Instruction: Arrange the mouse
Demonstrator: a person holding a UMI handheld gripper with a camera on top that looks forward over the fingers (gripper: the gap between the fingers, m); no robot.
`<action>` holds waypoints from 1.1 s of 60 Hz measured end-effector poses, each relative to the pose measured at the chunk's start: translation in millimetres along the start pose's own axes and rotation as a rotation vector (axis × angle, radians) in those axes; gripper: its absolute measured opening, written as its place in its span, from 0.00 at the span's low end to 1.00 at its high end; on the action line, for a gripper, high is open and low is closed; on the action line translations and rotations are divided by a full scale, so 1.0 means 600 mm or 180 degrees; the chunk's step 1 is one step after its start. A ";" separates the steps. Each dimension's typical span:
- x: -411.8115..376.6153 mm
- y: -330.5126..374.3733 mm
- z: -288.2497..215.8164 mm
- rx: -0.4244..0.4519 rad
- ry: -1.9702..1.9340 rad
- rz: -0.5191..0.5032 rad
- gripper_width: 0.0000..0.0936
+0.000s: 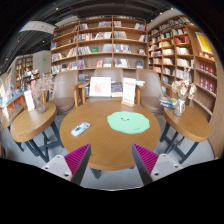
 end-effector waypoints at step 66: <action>-0.293 -0.295 0.041 -0.0116 -0.0054 -0.0196 0.90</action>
Point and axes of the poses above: the point between the fingertips, and its own axes, seen from behind it with the camera up: x to the right, z down, y backward, against the way the camera looks, the point moved 8 cm from there along y, backward, against the way the camera looks
